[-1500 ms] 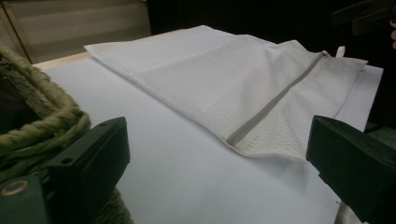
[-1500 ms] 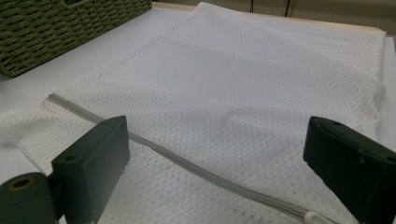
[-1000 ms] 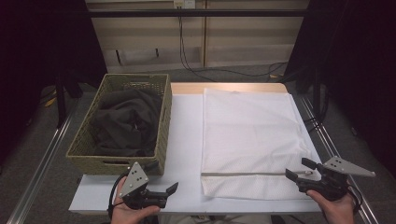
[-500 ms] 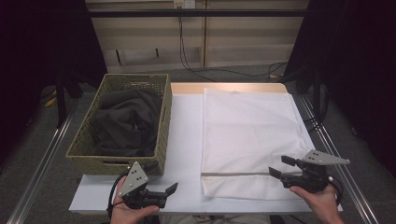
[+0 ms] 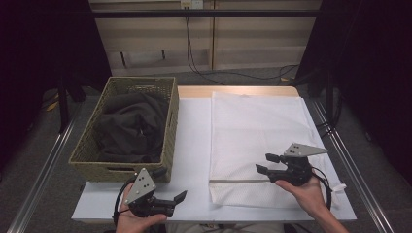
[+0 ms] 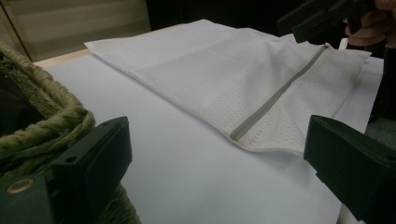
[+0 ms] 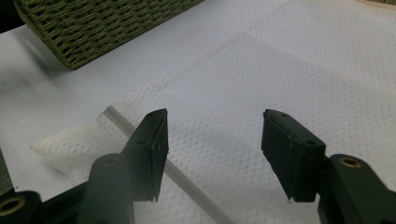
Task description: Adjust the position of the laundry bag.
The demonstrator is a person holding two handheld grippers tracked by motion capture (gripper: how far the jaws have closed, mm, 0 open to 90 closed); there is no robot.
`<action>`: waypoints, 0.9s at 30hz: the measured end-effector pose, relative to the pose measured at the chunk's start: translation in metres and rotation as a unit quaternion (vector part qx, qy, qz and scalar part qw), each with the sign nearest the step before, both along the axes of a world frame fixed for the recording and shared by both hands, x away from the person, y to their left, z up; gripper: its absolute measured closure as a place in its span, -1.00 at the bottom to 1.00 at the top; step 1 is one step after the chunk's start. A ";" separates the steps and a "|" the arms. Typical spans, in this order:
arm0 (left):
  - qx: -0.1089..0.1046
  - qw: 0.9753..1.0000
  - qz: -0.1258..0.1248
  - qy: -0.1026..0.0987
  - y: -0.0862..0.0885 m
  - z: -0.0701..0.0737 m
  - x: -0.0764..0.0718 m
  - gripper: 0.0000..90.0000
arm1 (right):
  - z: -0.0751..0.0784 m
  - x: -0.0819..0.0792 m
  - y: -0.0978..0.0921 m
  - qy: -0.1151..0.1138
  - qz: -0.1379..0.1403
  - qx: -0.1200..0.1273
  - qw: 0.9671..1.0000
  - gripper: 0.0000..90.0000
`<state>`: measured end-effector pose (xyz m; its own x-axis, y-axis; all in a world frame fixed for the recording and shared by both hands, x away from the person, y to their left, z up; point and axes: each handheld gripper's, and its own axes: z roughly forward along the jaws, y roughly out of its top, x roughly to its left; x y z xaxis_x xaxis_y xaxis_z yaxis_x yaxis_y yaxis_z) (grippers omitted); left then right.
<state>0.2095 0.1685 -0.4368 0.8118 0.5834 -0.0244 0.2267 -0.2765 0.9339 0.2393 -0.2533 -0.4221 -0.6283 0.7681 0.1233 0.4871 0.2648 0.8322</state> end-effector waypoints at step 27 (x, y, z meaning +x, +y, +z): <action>0.014 1.000 -0.017 0.016 -0.007 -0.002 0.003 -0.83 | -0.015 0.104 0.082 0.020 0.044 -0.018 0.999 -0.10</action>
<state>0.2124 0.1620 -0.4391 0.8301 0.5565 -0.0342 0.2458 -0.3102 0.9183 0.3435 -0.1716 -0.4368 -0.6895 0.7138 0.1233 0.4925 0.3372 0.8023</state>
